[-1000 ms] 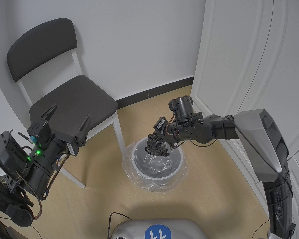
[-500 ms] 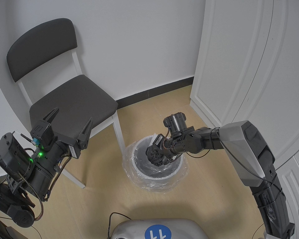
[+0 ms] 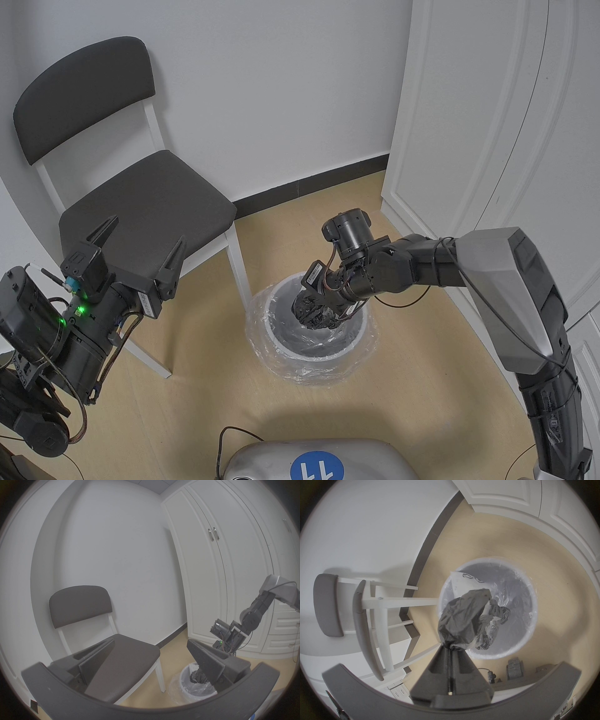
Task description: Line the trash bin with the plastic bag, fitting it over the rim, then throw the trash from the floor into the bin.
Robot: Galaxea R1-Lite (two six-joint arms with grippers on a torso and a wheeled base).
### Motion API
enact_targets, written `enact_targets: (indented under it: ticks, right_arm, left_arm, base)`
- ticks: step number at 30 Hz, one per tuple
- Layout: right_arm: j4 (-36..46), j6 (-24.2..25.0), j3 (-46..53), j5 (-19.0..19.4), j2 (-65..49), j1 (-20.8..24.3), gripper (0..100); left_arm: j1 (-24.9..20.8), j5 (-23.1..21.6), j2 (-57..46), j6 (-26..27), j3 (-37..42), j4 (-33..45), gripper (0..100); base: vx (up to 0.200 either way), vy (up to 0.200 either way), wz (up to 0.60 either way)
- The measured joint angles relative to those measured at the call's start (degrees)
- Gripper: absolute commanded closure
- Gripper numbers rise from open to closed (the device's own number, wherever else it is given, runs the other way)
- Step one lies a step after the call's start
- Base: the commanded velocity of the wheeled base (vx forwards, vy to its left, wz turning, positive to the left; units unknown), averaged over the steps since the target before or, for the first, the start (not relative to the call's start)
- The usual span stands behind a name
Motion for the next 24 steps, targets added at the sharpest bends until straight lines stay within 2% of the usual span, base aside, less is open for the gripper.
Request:
enact_targets:
  ticks: [12, 24]
  right_arm:
    - [1.0, -0.3, 0.0, -0.5, -2.8, 2.0, 100]
    - [0.2, -1.7, 0.0, -0.1, 0.5, 0.3, 100]
  left_arm:
    - [0.0, -0.1, -0.3, 0.1, 0.1, 0.0, 0]
    - [0.0, -0.1, -0.4, 0.1, 0.2, 0.0, 0]
  base:
    - [0.0, 0.0, 0.0]
    - [0.0, 0.0, 0.0]
